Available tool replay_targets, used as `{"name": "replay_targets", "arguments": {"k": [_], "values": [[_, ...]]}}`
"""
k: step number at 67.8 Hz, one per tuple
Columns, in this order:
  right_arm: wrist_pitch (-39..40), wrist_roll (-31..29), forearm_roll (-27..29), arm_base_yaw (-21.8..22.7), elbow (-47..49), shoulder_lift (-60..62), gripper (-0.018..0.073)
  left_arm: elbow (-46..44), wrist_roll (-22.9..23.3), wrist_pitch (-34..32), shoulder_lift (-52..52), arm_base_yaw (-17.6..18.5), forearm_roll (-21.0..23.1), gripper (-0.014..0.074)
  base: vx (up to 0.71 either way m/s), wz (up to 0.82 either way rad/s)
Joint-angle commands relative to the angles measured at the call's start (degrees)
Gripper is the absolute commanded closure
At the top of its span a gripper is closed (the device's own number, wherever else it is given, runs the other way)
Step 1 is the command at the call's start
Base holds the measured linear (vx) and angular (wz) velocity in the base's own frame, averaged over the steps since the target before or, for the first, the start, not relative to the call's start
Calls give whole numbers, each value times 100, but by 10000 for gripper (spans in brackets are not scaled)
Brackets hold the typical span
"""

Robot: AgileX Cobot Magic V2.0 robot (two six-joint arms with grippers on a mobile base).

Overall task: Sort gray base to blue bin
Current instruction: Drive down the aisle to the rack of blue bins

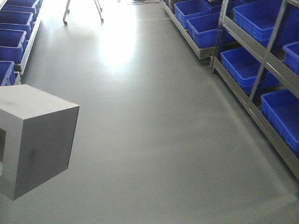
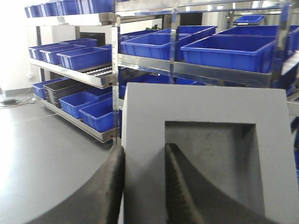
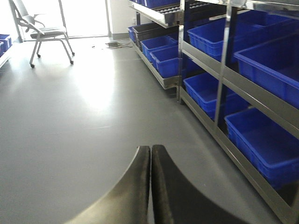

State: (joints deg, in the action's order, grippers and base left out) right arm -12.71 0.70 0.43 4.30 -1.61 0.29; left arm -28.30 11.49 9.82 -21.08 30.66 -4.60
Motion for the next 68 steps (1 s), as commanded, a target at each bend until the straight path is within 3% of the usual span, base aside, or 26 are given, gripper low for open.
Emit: {"name": "replay_targets", "arguments": {"k": [1,68], "values": [[426,-70,-43,27,-10,-104,564,-178,35,-626,-52,31,22,590,43,20],[426,-70,-43,27,-10,-104,564,-178,35,-626,-52,31,22,590,46,9]]}}
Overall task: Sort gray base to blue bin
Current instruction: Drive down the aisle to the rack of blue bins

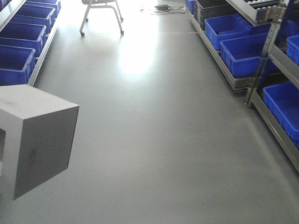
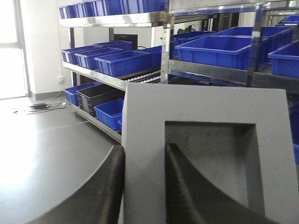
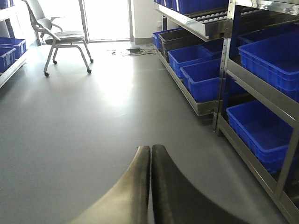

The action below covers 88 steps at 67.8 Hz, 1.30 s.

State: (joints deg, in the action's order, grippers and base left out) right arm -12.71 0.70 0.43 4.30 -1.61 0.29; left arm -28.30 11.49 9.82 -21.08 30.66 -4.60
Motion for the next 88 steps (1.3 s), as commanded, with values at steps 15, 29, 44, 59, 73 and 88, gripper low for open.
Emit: {"name": "replay_targets", "arguments": {"k": [15,29,44,59,73,88], "values": [[426,-70,-43,27,-10,-104,564,-178,35,-626,-52,31,22,590,47,10],[426,-70,-43,27,-10,-104,564,-178,35,-626,-52,31,22,590,44,9],[426,-70,-43,27,-10,-104,564,-178,35,-626,-52,31,22,590,41,10],[426,-70,-43,27,-10,-104,564,-178,35,-626,-52,31,22,590,38,19],[426,-70,-43,27,-10,-104,564,-178,35,-626,-52,31,22,590,35,43],[426,-70,-43,27,-10,-104,564,-178,35,-626,-52,31,22,590,33,65]]}}
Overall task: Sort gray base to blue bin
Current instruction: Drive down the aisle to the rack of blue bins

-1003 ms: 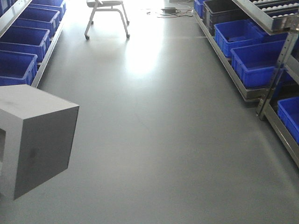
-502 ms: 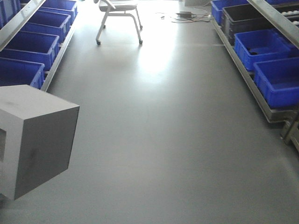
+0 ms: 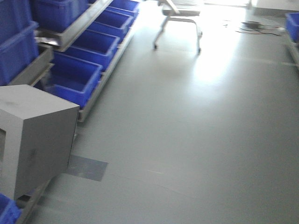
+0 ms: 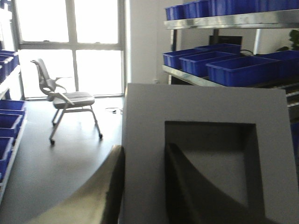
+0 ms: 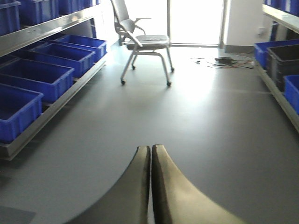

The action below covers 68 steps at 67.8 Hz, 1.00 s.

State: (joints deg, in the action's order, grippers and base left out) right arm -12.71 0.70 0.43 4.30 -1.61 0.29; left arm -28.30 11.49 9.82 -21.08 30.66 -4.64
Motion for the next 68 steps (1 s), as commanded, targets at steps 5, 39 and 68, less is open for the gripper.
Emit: {"name": "replay_targets", "arguments": {"k": [5,39,68], "values": [[426,-70,-43,27,-10,-104,564,-178,35,-626,-52,31,26,590,30,73],[426,-70,-43,27,-10,-104,564,-178,35,-626,-52,31,26,590,26,78],[426,-70,-43,27,-10,-104,564,-178,35,-626,-52,31,26,590,20,75]]}}
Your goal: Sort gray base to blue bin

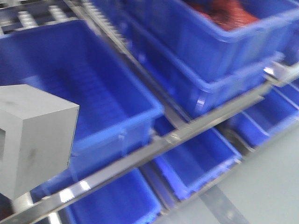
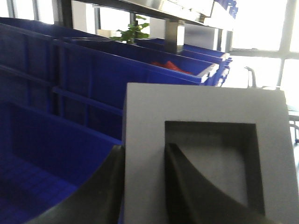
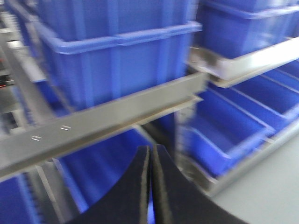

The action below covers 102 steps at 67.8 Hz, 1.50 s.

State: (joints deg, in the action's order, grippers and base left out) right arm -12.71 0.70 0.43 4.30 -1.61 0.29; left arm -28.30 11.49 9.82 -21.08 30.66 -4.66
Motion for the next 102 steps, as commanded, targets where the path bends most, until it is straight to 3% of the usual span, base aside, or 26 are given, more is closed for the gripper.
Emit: {"name": "replay_targets", "arguments": {"k": [1,51,102], "values": [[426,-70,-43,27,-10,-104,564,-178,35,-625,-52,31,28,590,19,73],[426,-70,-43,27,-10,-104,564,-178,35,-625,-52,31,28,590,15,56],[426,-70,-43,27,-10,-104,564,-178,35,-625,-52,31,28,590,4,15]]}}
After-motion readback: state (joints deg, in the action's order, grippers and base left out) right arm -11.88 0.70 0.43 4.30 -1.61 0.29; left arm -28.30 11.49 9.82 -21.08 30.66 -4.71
